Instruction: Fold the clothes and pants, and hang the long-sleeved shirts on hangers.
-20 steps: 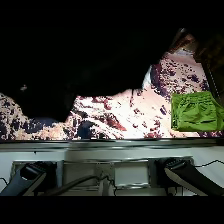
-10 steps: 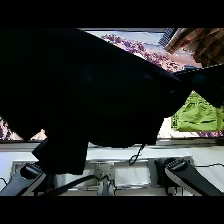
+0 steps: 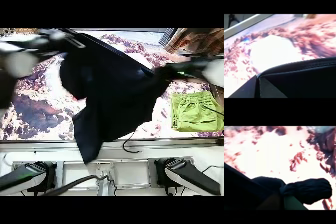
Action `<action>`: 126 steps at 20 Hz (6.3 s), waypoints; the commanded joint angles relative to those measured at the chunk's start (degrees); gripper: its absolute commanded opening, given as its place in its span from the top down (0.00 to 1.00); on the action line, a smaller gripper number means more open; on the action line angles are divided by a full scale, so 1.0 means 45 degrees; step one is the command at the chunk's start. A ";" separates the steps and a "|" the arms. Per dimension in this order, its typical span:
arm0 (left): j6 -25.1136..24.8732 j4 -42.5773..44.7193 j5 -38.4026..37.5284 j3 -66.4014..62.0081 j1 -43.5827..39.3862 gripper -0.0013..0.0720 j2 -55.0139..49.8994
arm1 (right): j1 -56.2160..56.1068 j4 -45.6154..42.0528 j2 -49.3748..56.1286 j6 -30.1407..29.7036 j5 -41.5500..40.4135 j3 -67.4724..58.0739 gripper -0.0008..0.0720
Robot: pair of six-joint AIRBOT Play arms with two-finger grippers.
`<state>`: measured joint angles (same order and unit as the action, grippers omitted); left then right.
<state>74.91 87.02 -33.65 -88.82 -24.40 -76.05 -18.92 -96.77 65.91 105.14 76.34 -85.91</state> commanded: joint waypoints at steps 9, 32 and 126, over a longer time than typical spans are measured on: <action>0.4775 -0.0534 -0.3211 0.0015 0.0515 0.57 -0.1598 | 0.2846 0.1894 0.5634 0.0189 -0.0831 -0.1996 0.42; 0.7975 -0.2880 -0.3560 1.0647 -0.1719 0.60 0.6620 | 0.5518 0.7893 -0.0291 -0.1258 -0.6120 1.1749 0.25; 0.4129 0.0816 -0.0500 0.2263 0.0413 0.98 1.2507 | 0.4498 0.8922 -0.5498 0.0092 0.2642 -0.3662 0.95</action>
<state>100.88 95.92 -31.38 -77.93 -22.57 -23.83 1.43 -56.49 46.15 101.86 82.89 -100.36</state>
